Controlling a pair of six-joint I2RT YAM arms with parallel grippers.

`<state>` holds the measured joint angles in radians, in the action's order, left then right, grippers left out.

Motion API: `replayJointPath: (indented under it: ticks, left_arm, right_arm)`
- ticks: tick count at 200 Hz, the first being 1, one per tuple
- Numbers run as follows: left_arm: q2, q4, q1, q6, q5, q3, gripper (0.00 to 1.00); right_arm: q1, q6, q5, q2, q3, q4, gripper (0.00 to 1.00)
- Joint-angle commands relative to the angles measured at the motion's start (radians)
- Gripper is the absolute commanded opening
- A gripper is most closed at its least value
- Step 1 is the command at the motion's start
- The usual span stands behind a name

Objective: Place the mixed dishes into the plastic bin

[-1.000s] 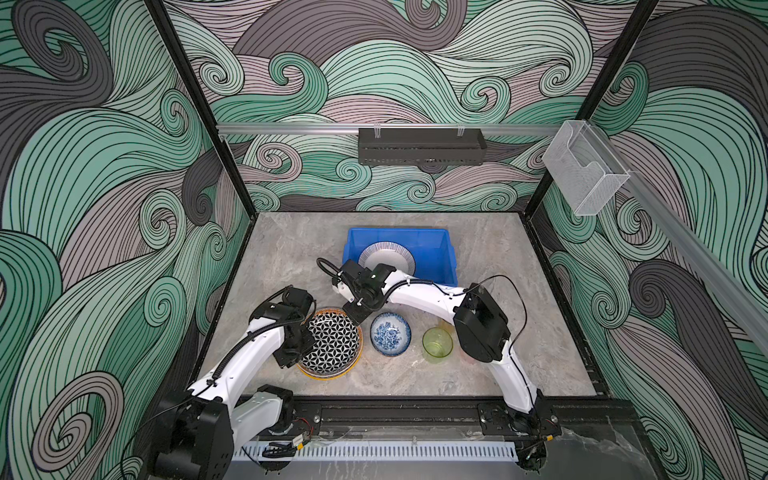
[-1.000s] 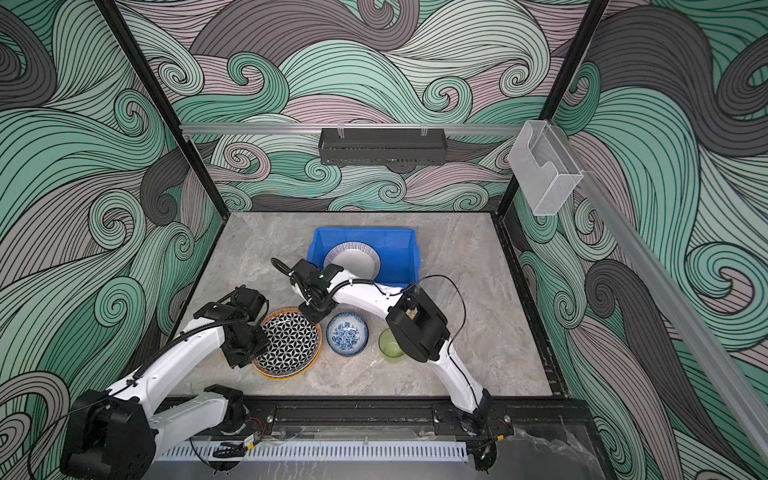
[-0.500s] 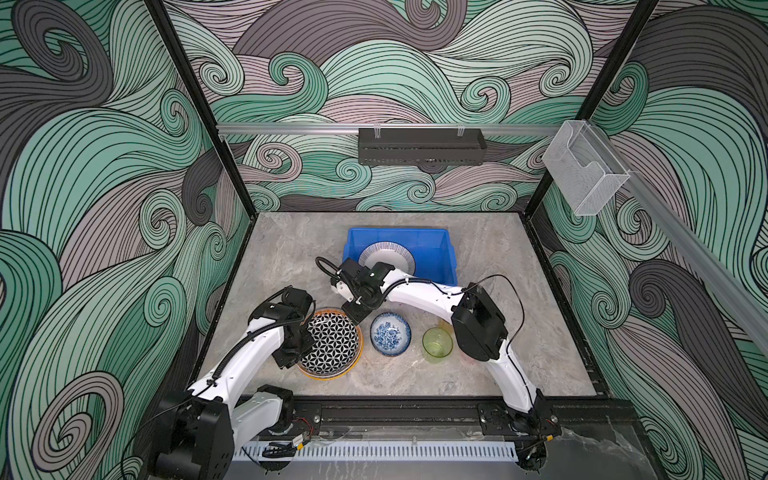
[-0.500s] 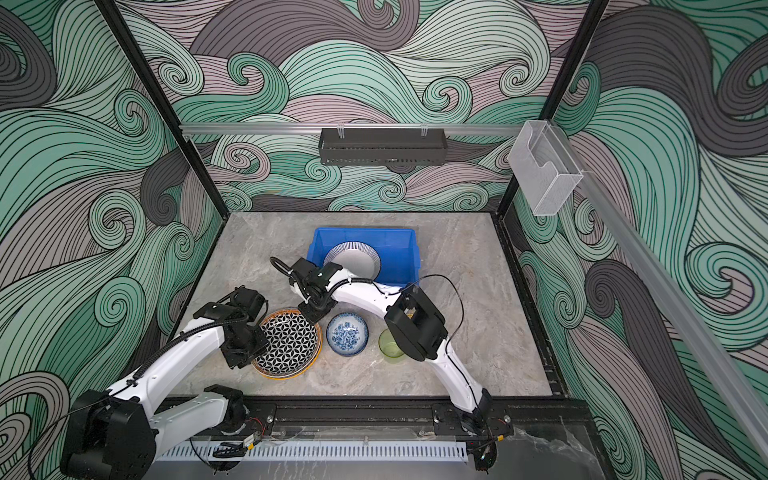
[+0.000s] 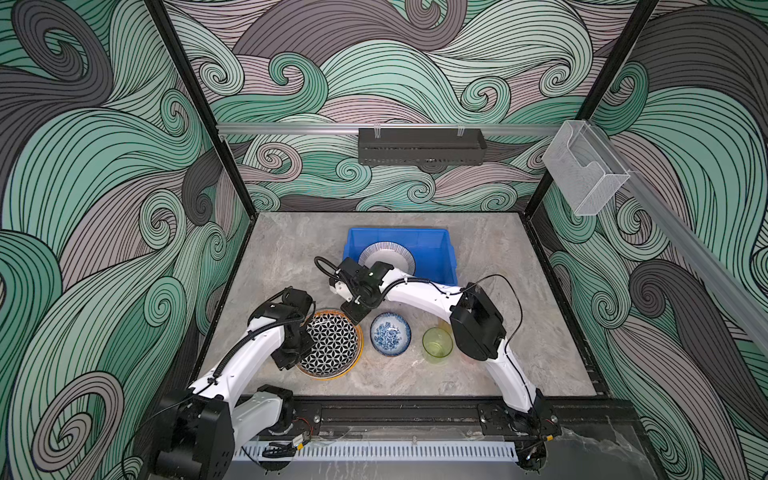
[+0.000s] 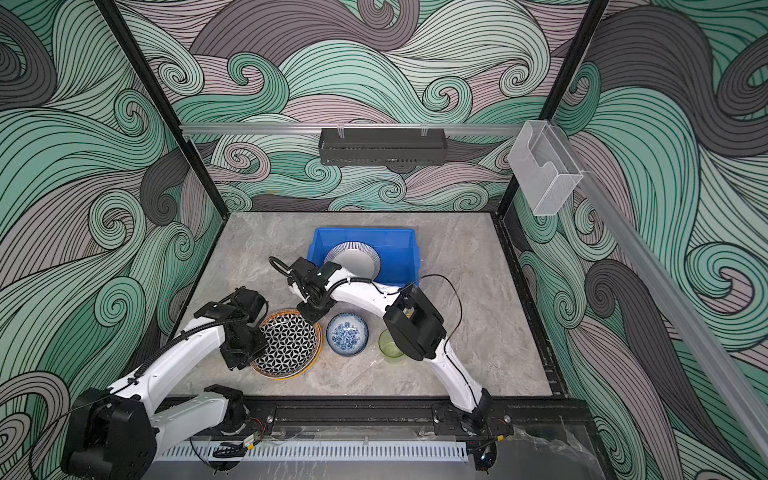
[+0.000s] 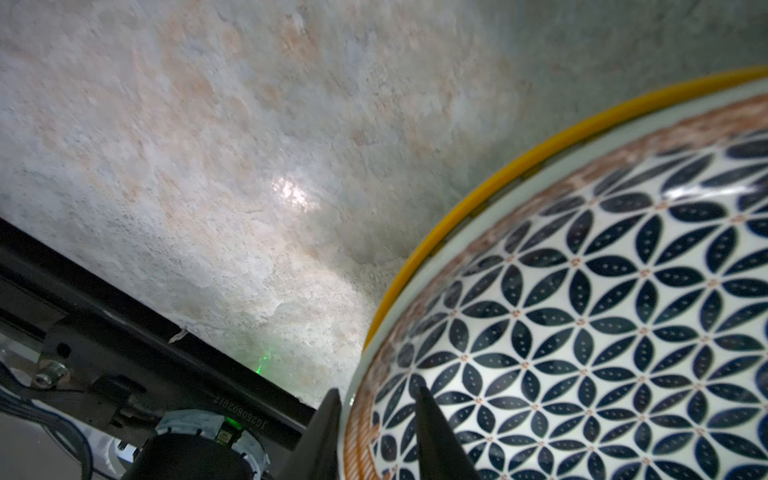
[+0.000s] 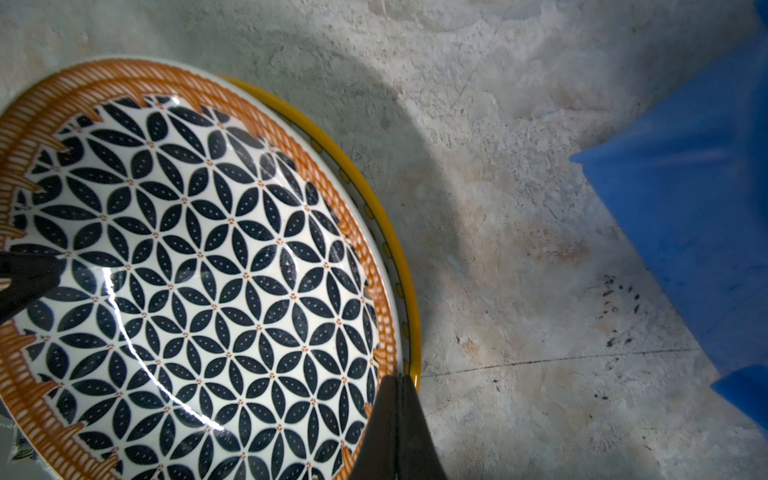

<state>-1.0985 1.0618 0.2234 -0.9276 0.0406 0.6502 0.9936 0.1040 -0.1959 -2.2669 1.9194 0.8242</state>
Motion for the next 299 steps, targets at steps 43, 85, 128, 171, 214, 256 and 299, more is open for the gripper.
replayJointPath:
  ticks: [43, 85, 128, 171, 214, 256, 299]
  left_arm:
    - [0.008, -0.081, -0.009, -0.031, -0.059, -0.032, 0.34]
    - [0.01, -0.091, -0.009, -0.042, -0.077, -0.052, 0.35]
    - [0.022, -0.093, -0.009, -0.047, -0.071, -0.054, 0.35]
    - [0.026, -0.091, -0.009, -0.05, -0.061, -0.044, 0.29]
    - [0.056, -0.064, -0.009, -0.051, -0.038, -0.022, 0.2]
    - [0.079, -0.049, -0.009, -0.051, -0.033, -0.015, 0.08]
    - [0.098, -0.034, -0.009, -0.051, -0.031, 0.0, 0.0]
  right_arm:
    - [0.058, -0.018, -0.097, -0.092, -0.033, 0.071, 0.04]
    - [0.06, -0.017, -0.099, -0.1, -0.027, 0.079, 0.04]
    - [0.059, -0.017, -0.099, -0.105, -0.023, 0.083, 0.04]
    - [0.063, -0.018, -0.105, -0.114, -0.017, 0.086, 0.04]
    - [0.062, -0.018, -0.1, -0.109, -0.017, 0.085, 0.05]
    - [0.062, -0.017, -0.097, -0.108, -0.019, 0.086, 0.05]
    - [0.063, -0.015, -0.084, -0.102, -0.017, 0.088, 0.07]
